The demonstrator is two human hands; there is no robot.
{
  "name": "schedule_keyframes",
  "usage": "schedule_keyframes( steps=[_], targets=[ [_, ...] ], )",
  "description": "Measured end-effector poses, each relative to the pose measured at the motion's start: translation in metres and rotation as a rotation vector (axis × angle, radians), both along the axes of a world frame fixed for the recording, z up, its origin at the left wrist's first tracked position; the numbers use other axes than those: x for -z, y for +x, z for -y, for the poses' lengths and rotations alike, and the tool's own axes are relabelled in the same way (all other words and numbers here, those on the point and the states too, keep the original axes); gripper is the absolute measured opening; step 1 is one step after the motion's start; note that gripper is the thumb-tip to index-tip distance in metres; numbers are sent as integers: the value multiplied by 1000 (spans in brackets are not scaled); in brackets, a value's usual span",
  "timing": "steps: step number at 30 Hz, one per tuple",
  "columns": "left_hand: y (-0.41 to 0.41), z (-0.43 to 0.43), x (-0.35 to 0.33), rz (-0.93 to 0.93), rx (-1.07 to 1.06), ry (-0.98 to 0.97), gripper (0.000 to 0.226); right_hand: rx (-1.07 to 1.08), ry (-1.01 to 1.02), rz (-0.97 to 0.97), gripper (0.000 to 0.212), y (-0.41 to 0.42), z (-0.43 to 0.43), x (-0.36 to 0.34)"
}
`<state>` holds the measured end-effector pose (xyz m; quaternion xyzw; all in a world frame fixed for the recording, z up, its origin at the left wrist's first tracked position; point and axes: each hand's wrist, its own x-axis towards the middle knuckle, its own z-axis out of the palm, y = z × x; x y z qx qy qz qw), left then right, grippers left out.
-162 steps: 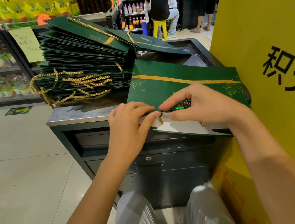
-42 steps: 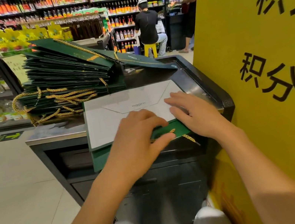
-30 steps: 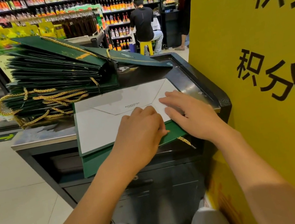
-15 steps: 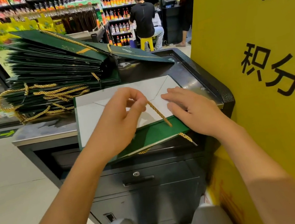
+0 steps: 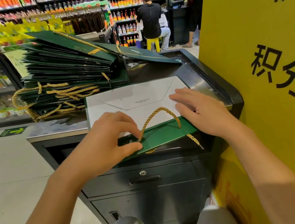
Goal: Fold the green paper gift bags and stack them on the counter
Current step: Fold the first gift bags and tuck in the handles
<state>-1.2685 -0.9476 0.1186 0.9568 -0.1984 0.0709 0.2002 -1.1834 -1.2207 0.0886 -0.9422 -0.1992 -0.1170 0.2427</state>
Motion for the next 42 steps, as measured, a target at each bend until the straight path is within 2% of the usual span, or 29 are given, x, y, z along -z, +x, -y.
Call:
schedule_keyframes(
  steps=[4,6,9,11,14,20,23,25,28,30,34,35,37,39,40,42],
  targets=[
    [1,3,6,63,2,-86,1,-6,1,2,42,0,1,0],
    [1,2,6,31,-1,-169,5,-9,2,10,42,-1,1,1],
    [-4,5,-7,-39,5,-447,18,-8,-4,20,42,-1,1,1],
    [-9,6,-17,-17,31,-660,27,-10,-1,22,42,0,1,2],
    [-12,2,-27,-31,-6,-874,19,-14,9,16,42,0,1,2],
    [-7,-12,-12,46,-232,-671,23,-6,-8,9,43,-1,1,0],
    [-10,-25,7,142,-510,-662,32,-1,-10,5,43,-2,1,1],
    [-17,-27,21,83,-657,-842,44,4,-16,-1,44,-1,0,1],
    [-26,-22,36,-123,-675,-1217,52,-2,-29,-3,44,-2,1,0],
    [-29,-20,42,-162,-689,-1246,48,-15,-43,10,43,-5,0,-2],
    [-33,-14,38,-244,-639,-1200,25,-7,-89,96,39,-14,-6,-10],
    [-34,-13,37,-270,-628,-1245,23,-26,-58,120,38,-19,-8,-13],
    [-37,-13,33,-326,-587,-1367,17,-103,128,73,36,-36,-15,-21],
    [-39,-13,30,-372,-536,-1462,17,-202,270,-72,47,-55,-21,-28],
    [-40,-12,28,-388,-507,-1501,18,-242,259,-134,61,-63,-23,-30],
    [-41,-11,22,-405,-446,-1560,18,-270,85,-177,85,-71,-26,-29]
  ],
)
